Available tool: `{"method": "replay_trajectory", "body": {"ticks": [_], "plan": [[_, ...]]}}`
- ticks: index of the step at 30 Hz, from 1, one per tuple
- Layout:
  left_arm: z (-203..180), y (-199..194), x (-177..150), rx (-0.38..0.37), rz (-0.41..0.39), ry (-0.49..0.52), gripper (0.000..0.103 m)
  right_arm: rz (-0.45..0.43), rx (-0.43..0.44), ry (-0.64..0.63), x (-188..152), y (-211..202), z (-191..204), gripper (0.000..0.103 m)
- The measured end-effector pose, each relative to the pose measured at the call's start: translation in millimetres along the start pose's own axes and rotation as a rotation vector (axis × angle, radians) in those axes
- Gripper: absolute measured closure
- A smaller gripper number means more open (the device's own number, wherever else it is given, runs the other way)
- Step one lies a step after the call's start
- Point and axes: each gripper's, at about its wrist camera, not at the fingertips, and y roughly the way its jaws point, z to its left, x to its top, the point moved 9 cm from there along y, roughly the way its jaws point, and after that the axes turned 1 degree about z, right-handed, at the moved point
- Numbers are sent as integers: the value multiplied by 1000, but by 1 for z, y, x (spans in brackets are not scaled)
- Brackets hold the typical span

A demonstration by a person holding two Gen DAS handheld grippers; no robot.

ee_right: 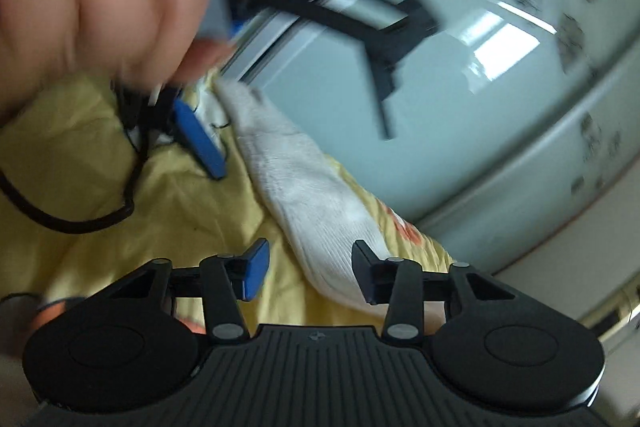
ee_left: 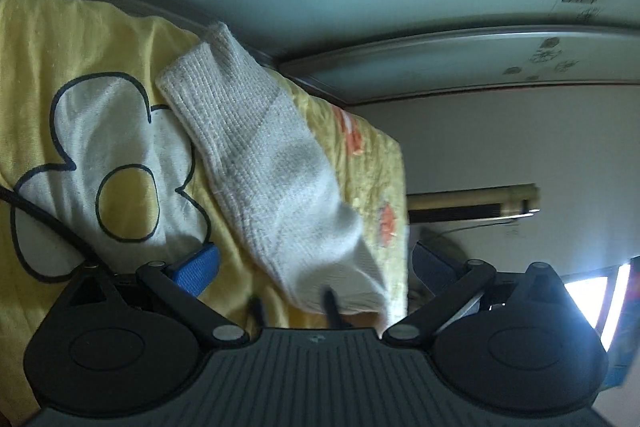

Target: Fold small clothes

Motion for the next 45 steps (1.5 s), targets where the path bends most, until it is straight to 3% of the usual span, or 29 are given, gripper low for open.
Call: {"method": "replay_trajectory", "body": {"ticks": [2, 6, 12, 15, 16, 17, 18, 19, 23, 25, 27, 30, 34, 35, 39, 42, 45], "plan": [[-2, -1, 0, -21, 13, 3, 0, 4, -14, -61, 2, 9, 10, 59], [0, 2, -1, -13, 20, 5, 0, -3, -18, -67, 9, 21, 16, 84], [-5, 11, 3, -14, -4, 3, 1, -58, 42, 236, 14, 12, -20, 95], [-8, 18, 8, 2, -40, -12, 3, -96, 54, 328, 16, -1, -37, 98], [-8, 19, 11, 10, -60, -20, 13, -104, 55, 335, 17, -6, -40, 98], [-8, 20, 13, 17, -85, -19, 39, -111, 60, 336, 18, -9, -39, 98], [-9, 21, 15, 30, -98, -5, 51, -110, 64, 330, 18, -11, -38, 98], [-8, 24, 17, 57, -100, 12, 57, -102, 74, 317, 18, -13, -36, 98], [3, 40, 19, 103, -70, -13, 58, -65, 71, 305, 6, -27, -34, 99], [5, 39, 22, 98, -87, -40, 57, -49, 43, 320, -4, -38, -39, 94], [5, 39, 24, 103, -100, -57, 57, -26, 20, 343, -24, -52, -45, 73], [3, 41, 27, 120, -130, -47, 59, 21, -47, 341, -64, -73, -54, 61], [2, 42, 29, 210, -175, 5, 85, 152, -163, 335, -126, -93, -69, 52], [0, 43, 28, 241, -187, 28, 91, 187, -194, 341, -141, -98, -73, 48], [-15, 42, 24, 336, -242, 197, 93, 297, -266, 488, -202, -115, -94, 41], [-45, 37, 25, 382, -323, 356, 93, 312, -263, 687, -239, -129, -107, 30], [-88, 35, 27, 396, -392, 498, 93, 288, -250, 863, -269, -144, -107, 29]]}}
